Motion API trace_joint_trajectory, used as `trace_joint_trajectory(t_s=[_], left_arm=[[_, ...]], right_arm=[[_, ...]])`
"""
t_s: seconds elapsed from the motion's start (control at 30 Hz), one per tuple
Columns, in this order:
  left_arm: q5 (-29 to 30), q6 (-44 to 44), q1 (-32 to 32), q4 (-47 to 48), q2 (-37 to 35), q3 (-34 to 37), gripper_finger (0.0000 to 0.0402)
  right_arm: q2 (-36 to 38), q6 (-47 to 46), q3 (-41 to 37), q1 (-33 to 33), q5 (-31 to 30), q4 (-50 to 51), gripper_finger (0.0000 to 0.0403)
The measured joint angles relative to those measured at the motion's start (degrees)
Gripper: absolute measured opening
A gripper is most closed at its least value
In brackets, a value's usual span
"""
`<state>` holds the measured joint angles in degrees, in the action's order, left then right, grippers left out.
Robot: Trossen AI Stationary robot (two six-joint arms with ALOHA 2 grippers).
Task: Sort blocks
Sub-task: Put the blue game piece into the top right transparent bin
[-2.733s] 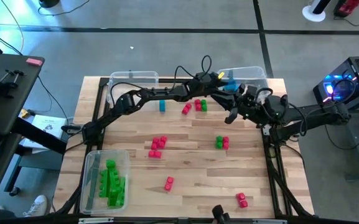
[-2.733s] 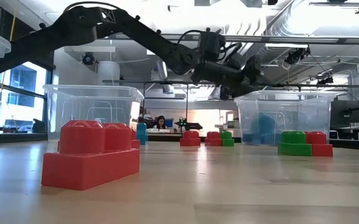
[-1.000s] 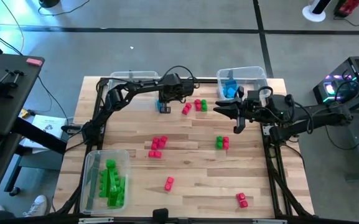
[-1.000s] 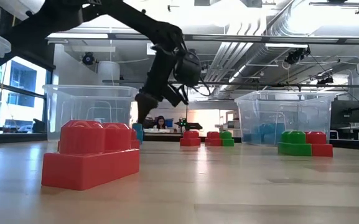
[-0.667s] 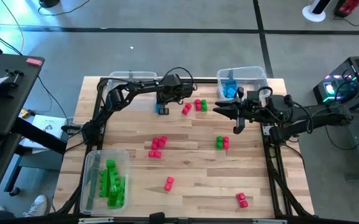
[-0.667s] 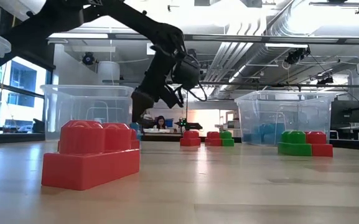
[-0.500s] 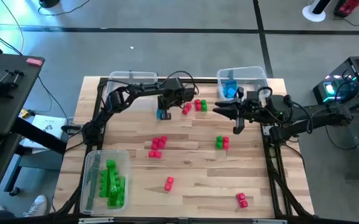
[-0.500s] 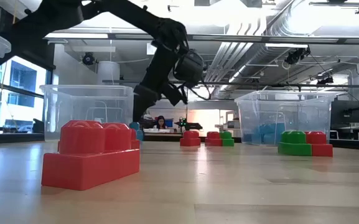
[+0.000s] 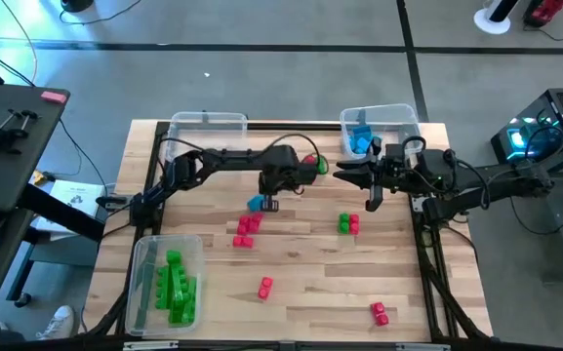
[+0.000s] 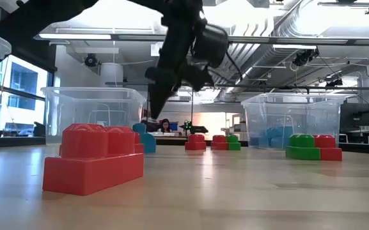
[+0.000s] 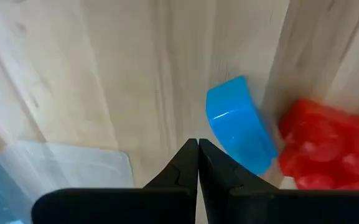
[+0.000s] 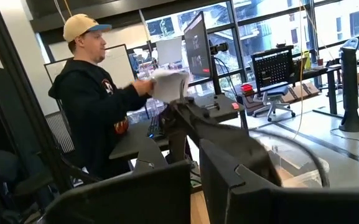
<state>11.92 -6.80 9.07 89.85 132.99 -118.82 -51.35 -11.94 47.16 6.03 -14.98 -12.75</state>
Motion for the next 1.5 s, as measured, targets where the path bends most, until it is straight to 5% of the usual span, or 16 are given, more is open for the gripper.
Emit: trace_joint_trajectory(t_s=[0.17,0.3,0.57,0.73,1.13,1.3,1.5], left_arm=[[-9.6,3.5,-0.8,0.2,-5.4,-0.8,0.0],[-10.5,4.7,-2.2,-4.4,-13.6,3.8,0.0001],[-11.1,20.1,-4.1,-23.8,-34.8,31.8,0.0037],[-11.0,27.5,-5.0,-36.7,-42.2,44.5,0.009],[-13.0,28.0,-2.1,-51.8,-36.3,49.0,0.0265],[-12.0,27.7,-1.9,-49.1,-32.7,49.0,0.0287],[-4.2,30.4,-2.3,-50.9,-29.3,49.0,0.0285]], right_arm=[[0.0,-0.1,0.0,0.0,0.0,0.3,0.0],[0.0,-0.1,0.0,0.0,0.0,0.9,0.0],[0.0,-0.2,0.0,0.0,0.0,1.0,0.0],[0.0,-0.1,0.0,0.0,0.0,1.3,0.0],[0.0,-1.1,0.0,0.0,0.0,2.5,0.0],[0.0,-1.1,0.0,0.0,0.0,3.6,0.0],[0.0,-1.4,0.0,0.0,-0.1,3.9,0.0]])
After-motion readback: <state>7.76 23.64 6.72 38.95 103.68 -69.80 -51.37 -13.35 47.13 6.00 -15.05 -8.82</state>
